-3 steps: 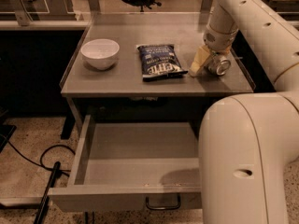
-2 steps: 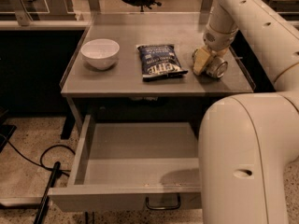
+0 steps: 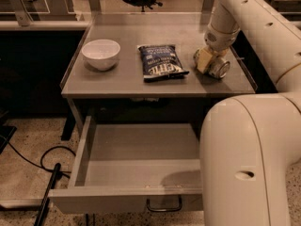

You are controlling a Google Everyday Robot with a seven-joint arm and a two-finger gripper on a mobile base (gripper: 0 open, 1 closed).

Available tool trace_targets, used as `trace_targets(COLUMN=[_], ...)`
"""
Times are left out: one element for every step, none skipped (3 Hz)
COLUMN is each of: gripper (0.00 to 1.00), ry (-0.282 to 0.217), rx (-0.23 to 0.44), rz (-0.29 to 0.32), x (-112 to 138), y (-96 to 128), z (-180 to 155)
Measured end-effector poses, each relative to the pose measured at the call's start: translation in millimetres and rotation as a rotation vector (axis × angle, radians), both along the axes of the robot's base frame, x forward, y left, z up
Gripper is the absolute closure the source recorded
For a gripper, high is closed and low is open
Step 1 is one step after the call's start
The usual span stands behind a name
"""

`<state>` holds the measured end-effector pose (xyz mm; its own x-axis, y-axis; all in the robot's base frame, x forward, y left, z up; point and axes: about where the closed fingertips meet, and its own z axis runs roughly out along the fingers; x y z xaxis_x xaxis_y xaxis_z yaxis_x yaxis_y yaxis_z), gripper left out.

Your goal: Place 7up can into top drawer

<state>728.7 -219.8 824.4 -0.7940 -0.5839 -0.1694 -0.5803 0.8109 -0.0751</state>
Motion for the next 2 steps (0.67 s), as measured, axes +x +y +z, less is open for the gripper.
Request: trace_targets(gripper=[1.0,1.0], ry=[-0.012,-0.016], rx=[0.013,0.06], rz=[0.021,0.041], x=[0.6,-14.2], y=[1.9,-2.6], z=[2.1,14.1])
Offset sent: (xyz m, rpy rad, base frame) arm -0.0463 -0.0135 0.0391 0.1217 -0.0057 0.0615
